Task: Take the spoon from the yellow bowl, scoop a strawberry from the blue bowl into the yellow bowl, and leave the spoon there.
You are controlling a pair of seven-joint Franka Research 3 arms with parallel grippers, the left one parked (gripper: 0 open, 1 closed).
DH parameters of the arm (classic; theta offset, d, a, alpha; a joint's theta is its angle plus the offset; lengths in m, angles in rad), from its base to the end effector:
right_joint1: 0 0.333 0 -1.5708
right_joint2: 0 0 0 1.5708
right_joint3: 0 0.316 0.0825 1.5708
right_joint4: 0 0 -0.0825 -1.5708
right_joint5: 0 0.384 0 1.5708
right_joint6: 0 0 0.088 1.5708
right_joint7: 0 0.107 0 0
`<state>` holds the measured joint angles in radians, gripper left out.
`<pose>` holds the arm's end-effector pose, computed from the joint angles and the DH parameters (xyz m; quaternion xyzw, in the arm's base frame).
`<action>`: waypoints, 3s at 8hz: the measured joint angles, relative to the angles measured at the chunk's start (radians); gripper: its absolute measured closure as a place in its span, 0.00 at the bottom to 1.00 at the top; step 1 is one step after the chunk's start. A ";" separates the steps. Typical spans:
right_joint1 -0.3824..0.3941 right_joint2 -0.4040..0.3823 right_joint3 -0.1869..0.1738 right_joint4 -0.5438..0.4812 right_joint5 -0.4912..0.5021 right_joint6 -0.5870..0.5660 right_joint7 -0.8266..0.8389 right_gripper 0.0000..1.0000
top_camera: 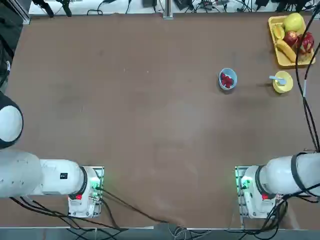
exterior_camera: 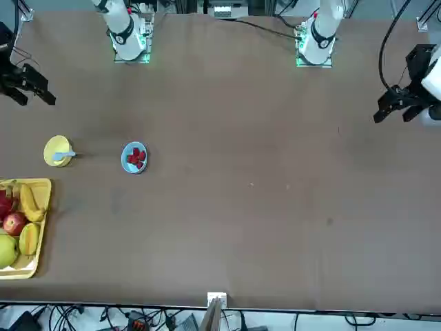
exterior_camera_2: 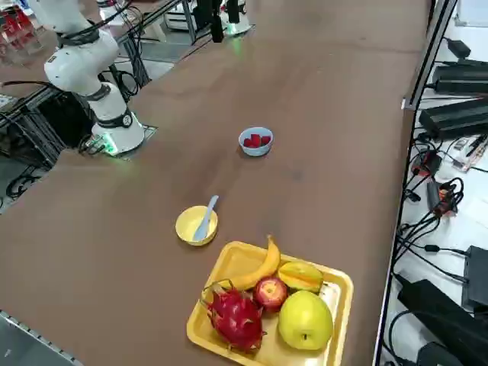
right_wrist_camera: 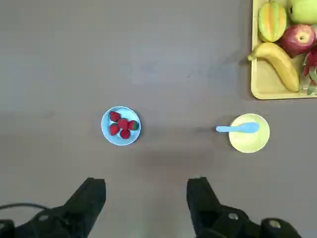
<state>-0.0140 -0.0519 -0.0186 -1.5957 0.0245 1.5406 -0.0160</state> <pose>0.5351 -0.0150 0.6384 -0.9999 0.0079 0.0013 0.0128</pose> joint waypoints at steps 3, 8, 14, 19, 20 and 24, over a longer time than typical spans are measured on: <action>-0.003 0.000 0.000 0.000 0.000 -0.001 0.004 0.00; 0.054 0.052 0.039 -0.030 -0.196 -0.004 0.128 0.00; 0.149 0.140 0.043 -0.346 -0.542 0.223 0.470 0.00; 0.148 0.230 0.040 -0.530 -0.851 0.392 0.756 0.00; 0.148 0.258 0.040 -0.550 -0.910 0.404 0.810 0.00; 0.147 0.382 0.040 -0.559 -1.077 0.408 0.960 0.01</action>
<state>0.1334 0.3305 0.0211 -2.1549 -1.0524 1.9489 0.9436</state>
